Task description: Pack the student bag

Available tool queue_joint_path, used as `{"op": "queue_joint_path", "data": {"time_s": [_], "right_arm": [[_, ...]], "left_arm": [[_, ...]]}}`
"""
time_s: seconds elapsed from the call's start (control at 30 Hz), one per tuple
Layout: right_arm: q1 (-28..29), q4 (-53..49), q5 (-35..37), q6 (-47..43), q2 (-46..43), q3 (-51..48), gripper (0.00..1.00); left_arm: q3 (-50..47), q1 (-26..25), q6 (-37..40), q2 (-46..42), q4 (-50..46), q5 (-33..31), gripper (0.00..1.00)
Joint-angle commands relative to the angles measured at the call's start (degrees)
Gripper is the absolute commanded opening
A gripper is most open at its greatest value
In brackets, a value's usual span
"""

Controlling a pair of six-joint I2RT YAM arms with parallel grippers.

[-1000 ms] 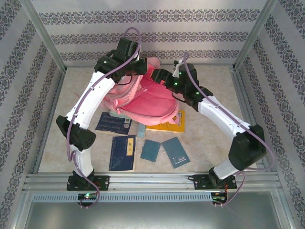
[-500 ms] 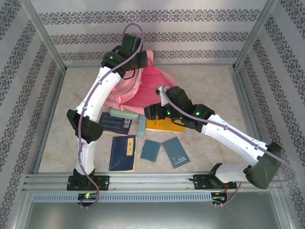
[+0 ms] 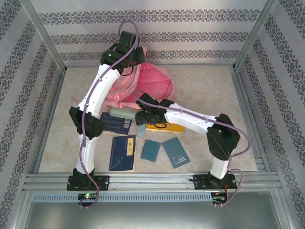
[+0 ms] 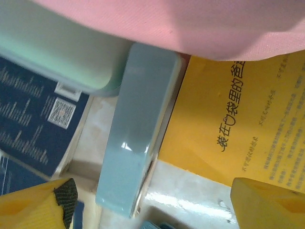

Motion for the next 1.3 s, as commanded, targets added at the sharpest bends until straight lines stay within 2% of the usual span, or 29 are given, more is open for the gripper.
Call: {"op": "queue_joint_path", "data": {"time_s": [0.0,0.13,0.3,0.53,0.73,0.97,1.27], "right_arm": [[0.16,-4.98,2.18,7.81,4.59,6.59,0.87],[0.69,-7.57,1.67,9.16,10.08,12.92,0.9],[1.63,-12.22,2.67,9.92,15.46,18.89,0.88],[1.74,-13.57,2.15,11.58,17.5,18.57,0.84],[1.79,-11.63,0.27,11.91,18.27,16.62,0.76],[1.61,-10.83,-2.62,12.03,20.05,15.96,0.55],[1.34,-11.8,2.32,8.36,15.15,16.52,0.28]], "left_arm": [[1.22,0.56,-1.21,-0.97,4.58,0.52,0.0],[0.95,0.59,-1.28,-1.07,4.51,0.76,0.0],[0.62,0.68,-1.26,-1.25,4.23,0.69,0.0],[0.45,0.77,-1.61,-1.4,3.79,0.53,0.0],[0.17,0.79,-2.05,-1.43,3.53,0.69,0.0],[-0.22,0.99,-2.03,-1.77,3.5,0.7,0.0],[-0.55,1.52,-1.98,-2.29,3.72,1.05,0.0]]}}
